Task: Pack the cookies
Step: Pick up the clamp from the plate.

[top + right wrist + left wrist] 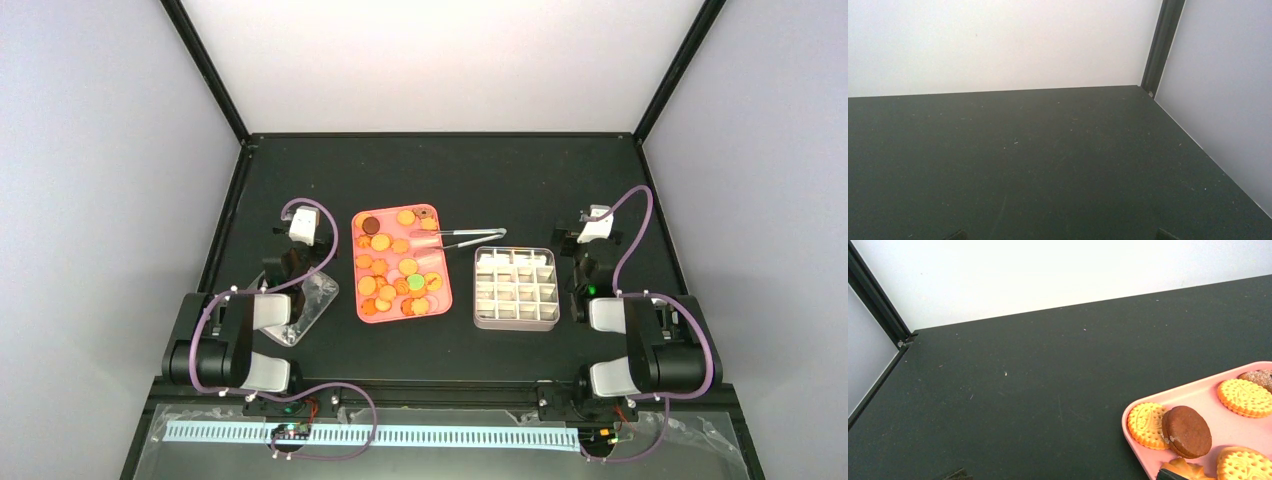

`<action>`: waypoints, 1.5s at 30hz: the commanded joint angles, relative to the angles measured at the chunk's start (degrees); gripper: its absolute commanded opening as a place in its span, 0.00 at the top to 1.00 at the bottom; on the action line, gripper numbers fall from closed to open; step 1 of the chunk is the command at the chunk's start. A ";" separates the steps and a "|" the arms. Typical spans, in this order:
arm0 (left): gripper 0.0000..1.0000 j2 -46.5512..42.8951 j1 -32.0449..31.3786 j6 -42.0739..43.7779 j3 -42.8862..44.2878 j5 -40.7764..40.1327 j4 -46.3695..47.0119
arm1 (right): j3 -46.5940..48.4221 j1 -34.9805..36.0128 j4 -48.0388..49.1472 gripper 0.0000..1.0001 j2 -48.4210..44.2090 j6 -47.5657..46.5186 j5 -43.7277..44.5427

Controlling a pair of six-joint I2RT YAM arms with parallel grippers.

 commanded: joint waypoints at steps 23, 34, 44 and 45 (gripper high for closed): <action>0.01 0.26 -0.19 5.14 32.63 8.58 -50.18 | 13.94 -1.12 -25.14 0.00 -7.27 8.04 14.94; 0.01 -3.51 -10.04 20.17 37.64 22.83 -65.83 | 36.64 -5.07 -53.99 0.00 -8.03 24.73 -16.66; 0.06 6.89 -26.70 27.79 47.98 19.47 -78.69 | 32.64 8.34 -61.86 0.00 -16.02 14.39 -8.46; 0.07 8.03 -27.70 27.89 48.71 19.06 -79.04 | 31.81 9.30 -62.36 0.00 -17.21 14.54 -7.80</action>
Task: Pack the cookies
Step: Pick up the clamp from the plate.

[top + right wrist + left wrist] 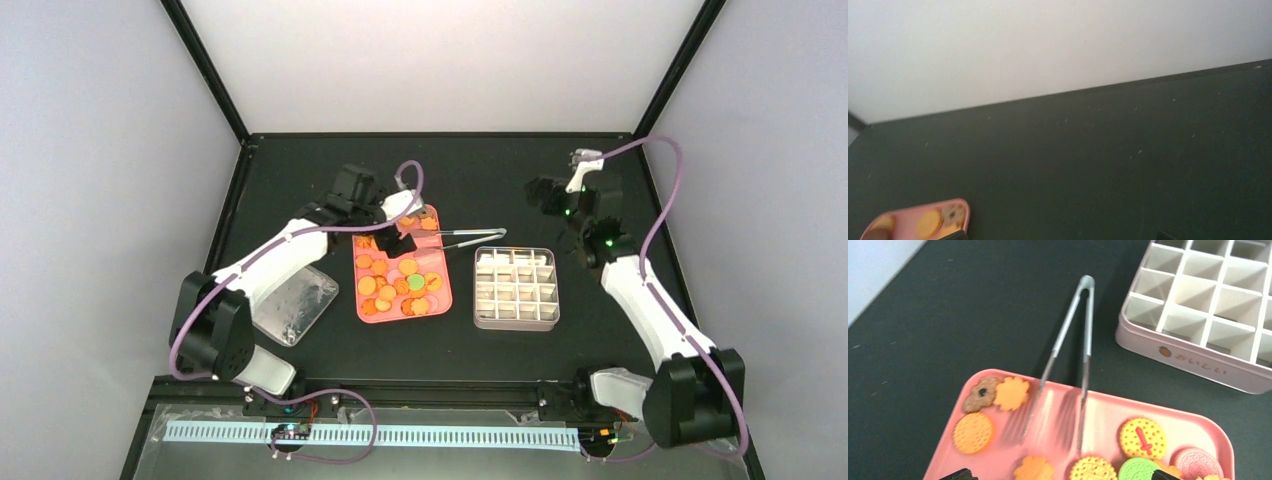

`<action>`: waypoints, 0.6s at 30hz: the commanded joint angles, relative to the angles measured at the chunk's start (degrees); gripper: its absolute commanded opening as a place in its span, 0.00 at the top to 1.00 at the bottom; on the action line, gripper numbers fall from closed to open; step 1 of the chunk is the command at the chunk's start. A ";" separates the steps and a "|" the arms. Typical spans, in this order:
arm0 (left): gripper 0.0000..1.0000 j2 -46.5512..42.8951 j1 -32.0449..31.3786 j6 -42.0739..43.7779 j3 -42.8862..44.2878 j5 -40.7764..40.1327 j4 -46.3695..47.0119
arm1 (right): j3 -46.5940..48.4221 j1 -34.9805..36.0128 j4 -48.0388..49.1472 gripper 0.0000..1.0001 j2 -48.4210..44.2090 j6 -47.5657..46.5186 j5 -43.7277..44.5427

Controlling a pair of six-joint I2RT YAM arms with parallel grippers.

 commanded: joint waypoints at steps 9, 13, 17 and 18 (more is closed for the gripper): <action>0.27 15.53 -9.32 3.60 13.26 -6.92 -11.49 | -8.37 6.69 -8.37 0.07 -16.70 0.43 2.32; 0.30 20.09 -10.24 3.66 16.95 -7.94 -12.22 | -8.40 8.19 -11.08 0.08 -18.65 -0.49 2.85; 0.31 23.25 -11.00 3.58 19.63 -8.44 -12.19 | -7.67 8.54 -12.89 0.09 -19.70 -1.46 2.28; 0.31 24.00 -11.10 3.58 20.24 -8.56 -12.41 | -7.33 8.56 -13.39 0.09 -19.89 -1.61 2.31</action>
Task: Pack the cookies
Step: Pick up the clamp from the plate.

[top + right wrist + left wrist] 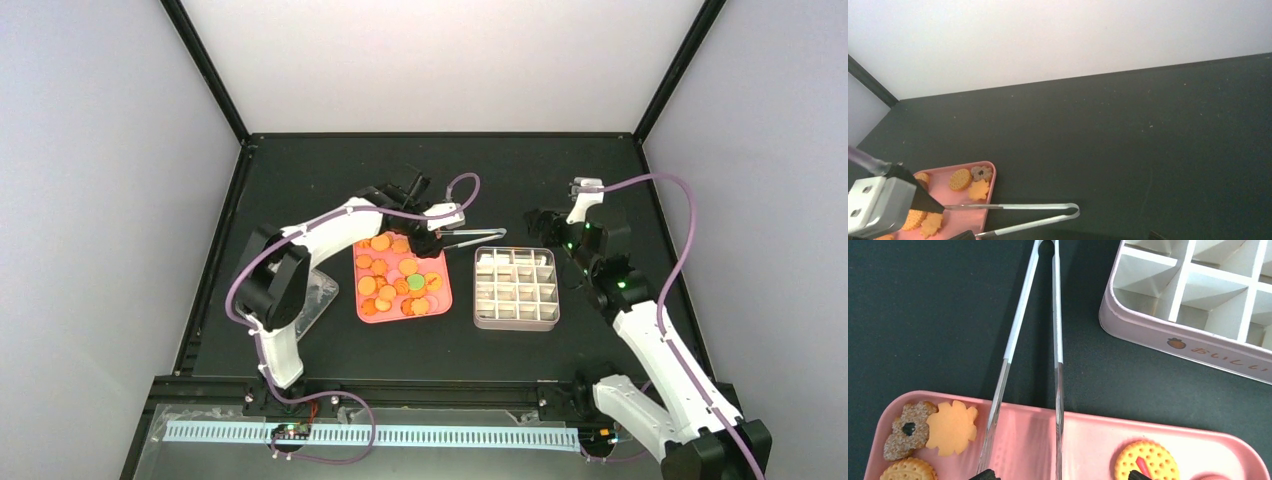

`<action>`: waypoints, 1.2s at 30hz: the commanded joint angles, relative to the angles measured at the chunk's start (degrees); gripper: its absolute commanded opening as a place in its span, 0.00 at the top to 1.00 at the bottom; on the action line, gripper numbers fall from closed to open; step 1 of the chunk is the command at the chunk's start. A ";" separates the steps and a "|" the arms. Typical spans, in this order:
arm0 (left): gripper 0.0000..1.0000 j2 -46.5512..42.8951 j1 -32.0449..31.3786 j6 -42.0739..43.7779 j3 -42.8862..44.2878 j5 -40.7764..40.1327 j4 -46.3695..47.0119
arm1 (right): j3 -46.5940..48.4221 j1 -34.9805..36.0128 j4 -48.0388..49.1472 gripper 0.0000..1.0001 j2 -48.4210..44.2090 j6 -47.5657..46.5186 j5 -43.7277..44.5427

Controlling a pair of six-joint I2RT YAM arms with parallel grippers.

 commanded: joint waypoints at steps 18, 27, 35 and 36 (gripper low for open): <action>0.55 11.40 -3.12 1.66 9.09 -4.58 -2.79 | 5.64 0.51 -9.65 0.09 -3.98 -2.84 0.05; 0.93 10.13 -3.07 0.60 7.54 -6.72 -0.48 | 8.03 0.51 -11.86 0.10 -5.30 -3.58 -1.06; 0.98 8.56 -3.11 -0.41 6.51 -7.57 -0.79 | 8.58 0.51 -12.76 0.12 -5.82 -4.04 -1.47; 0.99 8.36 -3.10 -0.57 6.37 -7.78 -0.81 | 8.54 0.46 -12.91 0.12 -5.97 -4.15 -1.42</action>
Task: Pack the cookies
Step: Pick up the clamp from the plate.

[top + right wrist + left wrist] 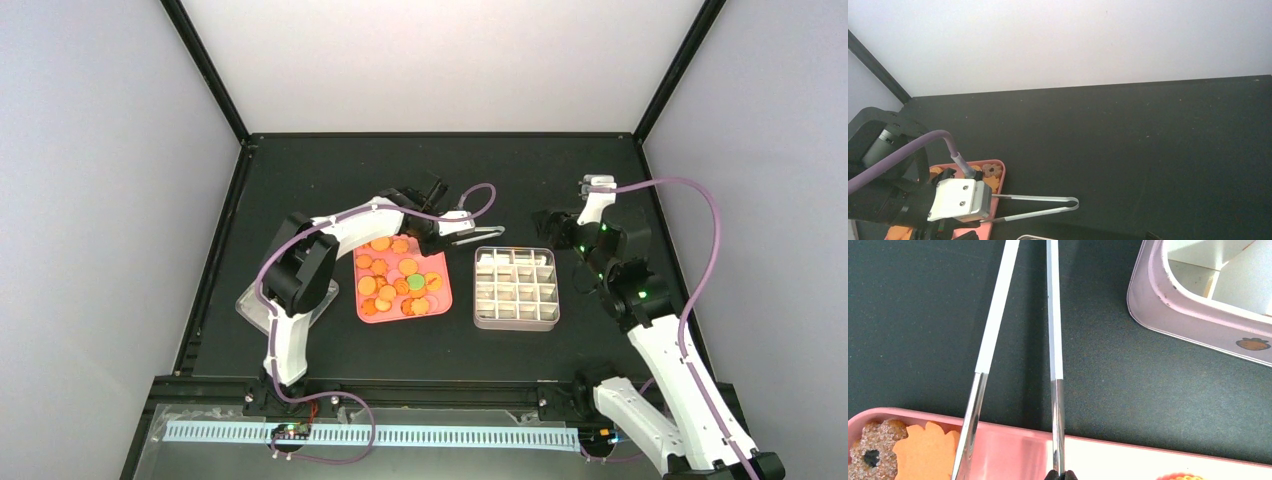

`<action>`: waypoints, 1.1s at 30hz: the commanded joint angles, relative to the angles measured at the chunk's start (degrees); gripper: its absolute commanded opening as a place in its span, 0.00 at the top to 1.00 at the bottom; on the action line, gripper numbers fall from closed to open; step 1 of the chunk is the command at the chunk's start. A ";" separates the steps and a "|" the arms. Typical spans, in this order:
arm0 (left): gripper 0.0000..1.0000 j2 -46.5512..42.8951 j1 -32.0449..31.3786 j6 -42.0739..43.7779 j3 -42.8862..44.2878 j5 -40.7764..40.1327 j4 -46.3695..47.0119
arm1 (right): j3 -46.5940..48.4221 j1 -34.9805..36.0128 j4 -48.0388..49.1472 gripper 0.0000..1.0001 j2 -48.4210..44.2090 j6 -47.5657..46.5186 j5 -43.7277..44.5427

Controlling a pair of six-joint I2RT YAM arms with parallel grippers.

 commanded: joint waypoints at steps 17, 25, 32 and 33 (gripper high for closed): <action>0.98 -7.70 -0.48 -0.89 -5.22 -3.10 -1.45 | 2.40 0.30 -2.56 0.15 -1.09 -1.52 -1.68; 0.95 -4.90 -0.43 -1.46 -6.62 -6.20 0.73 | 2.40 0.32 -2.56 0.15 -0.98 -1.46 -2.15; 0.73 -2.49 -0.64 -1.53 -4.01 -6.08 -0.44 | 2.99 0.32 -3.04 0.15 -0.51 -1.24 -2.60; 0.69 -2.50 -0.61 -1.28 -4.12 -5.98 0.03 | 3.35 0.27 -3.27 0.15 -0.21 -1.23 -2.76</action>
